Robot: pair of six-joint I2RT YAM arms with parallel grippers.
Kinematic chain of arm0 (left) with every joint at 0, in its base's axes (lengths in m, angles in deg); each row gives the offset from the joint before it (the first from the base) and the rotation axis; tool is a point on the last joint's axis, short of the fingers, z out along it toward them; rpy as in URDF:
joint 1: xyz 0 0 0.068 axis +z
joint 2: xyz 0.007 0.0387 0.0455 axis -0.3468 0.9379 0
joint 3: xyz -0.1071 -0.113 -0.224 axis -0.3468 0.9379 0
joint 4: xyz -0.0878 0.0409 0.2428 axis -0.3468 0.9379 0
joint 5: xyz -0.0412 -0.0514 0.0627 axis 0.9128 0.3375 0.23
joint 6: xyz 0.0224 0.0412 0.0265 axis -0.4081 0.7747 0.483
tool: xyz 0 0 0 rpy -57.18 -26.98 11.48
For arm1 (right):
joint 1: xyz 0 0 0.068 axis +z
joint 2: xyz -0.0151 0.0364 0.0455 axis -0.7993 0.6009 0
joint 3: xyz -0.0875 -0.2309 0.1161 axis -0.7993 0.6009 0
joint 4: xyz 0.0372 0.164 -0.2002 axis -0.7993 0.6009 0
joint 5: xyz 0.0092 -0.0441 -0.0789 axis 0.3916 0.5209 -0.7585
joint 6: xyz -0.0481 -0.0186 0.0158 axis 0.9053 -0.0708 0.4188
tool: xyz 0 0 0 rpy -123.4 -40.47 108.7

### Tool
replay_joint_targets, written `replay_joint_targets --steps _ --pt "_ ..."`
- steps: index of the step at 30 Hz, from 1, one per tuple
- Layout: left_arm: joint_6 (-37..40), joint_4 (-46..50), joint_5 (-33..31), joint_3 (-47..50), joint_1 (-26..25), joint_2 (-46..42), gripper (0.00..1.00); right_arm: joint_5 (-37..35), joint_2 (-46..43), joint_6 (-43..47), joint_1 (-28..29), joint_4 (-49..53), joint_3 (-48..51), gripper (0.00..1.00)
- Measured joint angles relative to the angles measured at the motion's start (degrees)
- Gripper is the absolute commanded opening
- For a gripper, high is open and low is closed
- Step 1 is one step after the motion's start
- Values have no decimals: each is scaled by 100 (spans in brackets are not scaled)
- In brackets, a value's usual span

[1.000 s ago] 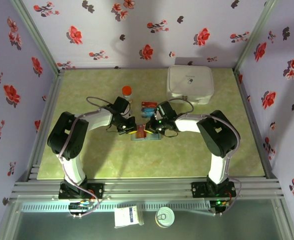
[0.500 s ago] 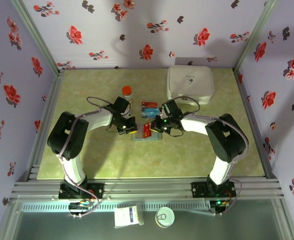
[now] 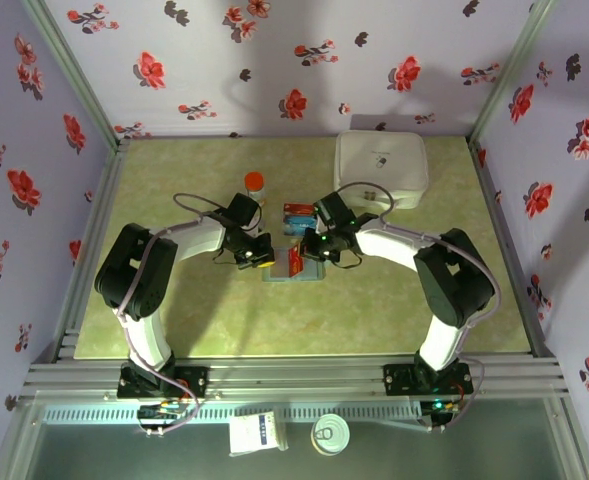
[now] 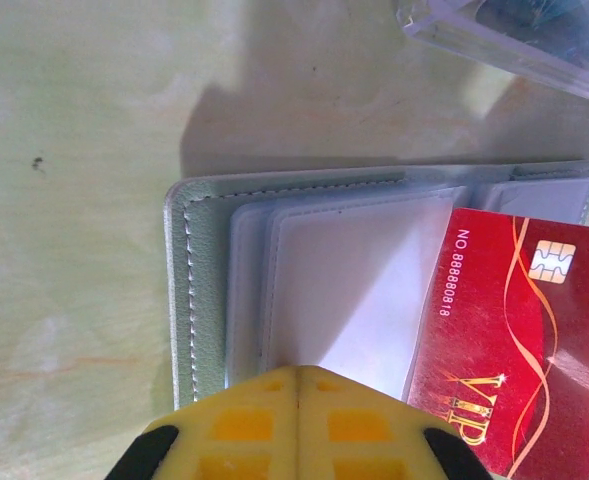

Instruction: Take the credit cards out of the card holder

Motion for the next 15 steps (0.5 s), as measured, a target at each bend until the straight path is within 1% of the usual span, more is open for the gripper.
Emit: replay_joint_targets --steps 7,9,15 --pt "0 24 -2 -9 0 0 0 -149 42 -9 107 125 -94 16" --pt "0 24 0 -9 0 0 0 -144 68 -9 131 125 -94 16" --pt "0 24 0 -9 0 0 0 -146 83 -13 153 122 -94 10"
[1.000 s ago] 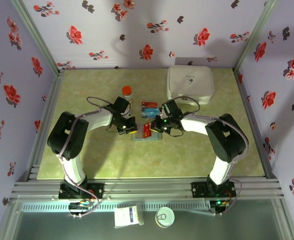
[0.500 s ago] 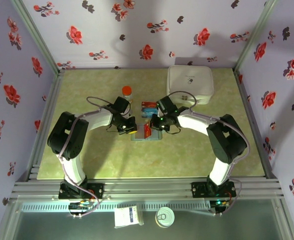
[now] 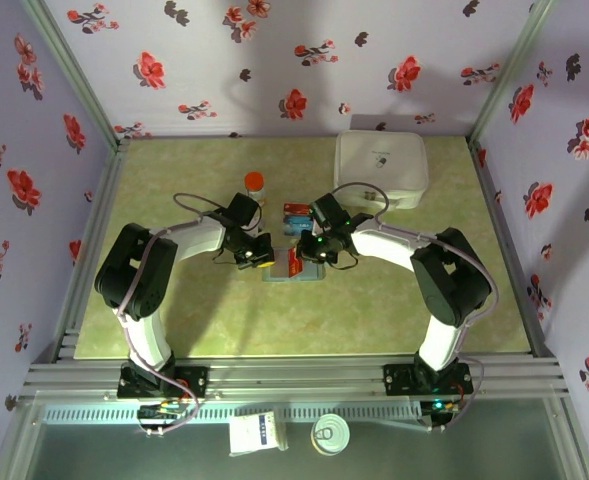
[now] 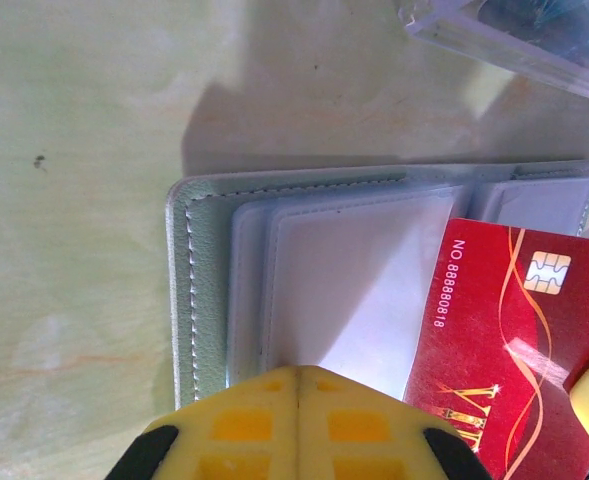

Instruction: Take the credit cards out of the card holder

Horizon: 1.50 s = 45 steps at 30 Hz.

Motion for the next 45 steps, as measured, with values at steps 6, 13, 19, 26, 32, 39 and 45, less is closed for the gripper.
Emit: replay_joint_targets --steps 6,13,19,26,32,39,45 --pt "0 -2 0 0 0 0 0 -7 -9 4 0 7 -4 6" --pt "0 -2 0 0 0 0 0 -168 -114 741 -7 697 -442 4" --pt "0 0 2 0 0 -2 0 -374 -157 2402 -7 1502 -1119 2" --pt "0 0 2 0 0 -9 2 -872 -164 4983 -7 2297 -1770 0" --pt "0 70 0 0 0 -122 7 -1224 122 6894 -44 2745 -2684 0" --pt "0 109 0 7 11 -291 9 -1283 1108 8194 -184 3344 -4098 0" --pt "0 120 0 74 98 -428 9 -1283 2000 8802 -308 3904 -5257 0"
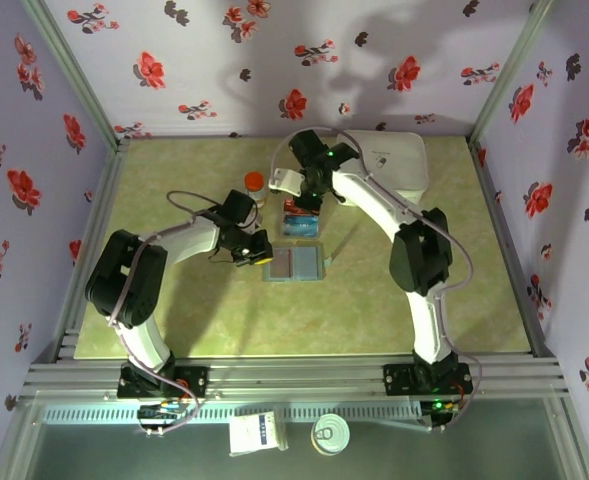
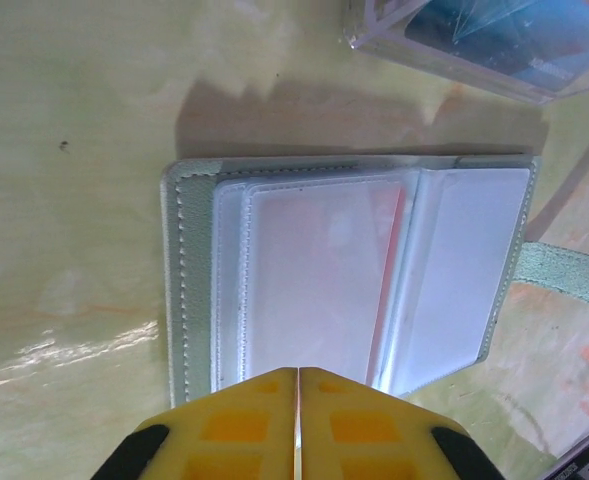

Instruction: Take the credit cards out of the card holder

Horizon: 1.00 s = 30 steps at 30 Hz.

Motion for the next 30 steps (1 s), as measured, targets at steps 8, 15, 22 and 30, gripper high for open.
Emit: replay_joint_targets --steps 8,15,22,30 --pt "15 52 0 46 155 -15 9 -7 717 376 -98 420 -918 0" --pt "105 55 2 46 282 -13 9 -94 960 529 -151 426 -1003 4" --pt "131 59 7 46 334 0 9 -264 1016 601 -166 367 -1003 18" --pt "151 81 52 44 361 81 9 -516 1016 522 -221 11 -1005 20"
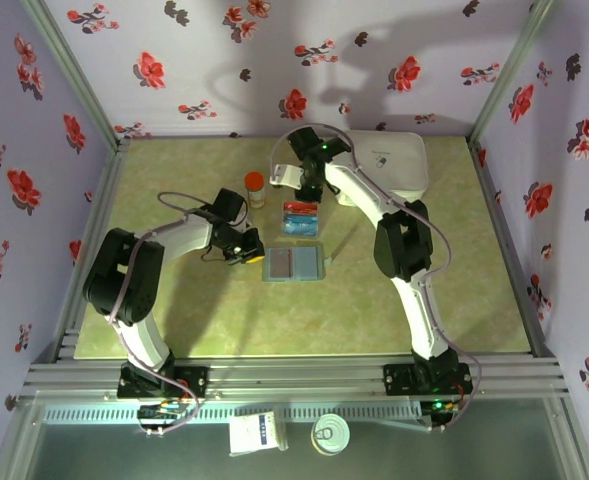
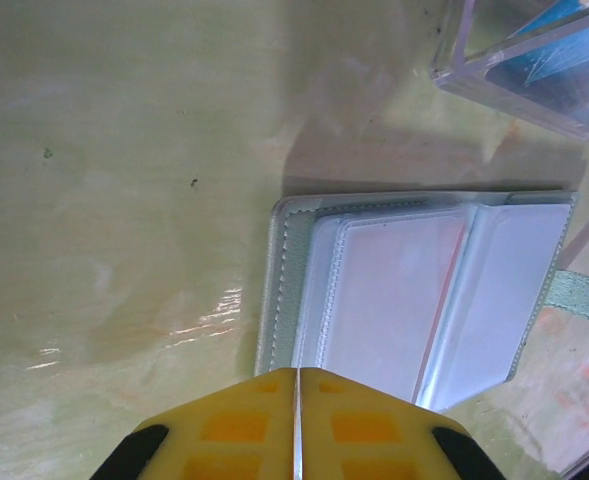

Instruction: Take the credit cards out of the card holder

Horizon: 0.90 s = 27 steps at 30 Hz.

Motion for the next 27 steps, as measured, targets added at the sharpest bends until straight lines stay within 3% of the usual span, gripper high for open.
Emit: replay_joint_targets --steps 6,12,21,27 --pt "0 0 17 0 0 20 9 -26 -52 -417 2 -280 177 22" --pt "2 -7 17 2 0 20 7 -72 -402 -1281 57 -678 953 24" --pt "-7 -258 131 350 -2 20 5 -157 -1779 -3139 407 -1558 2662 28" --pt "-44 -452 212 463 -72 20 4 -254 -2516 -4918 645 -2124 3589 28"
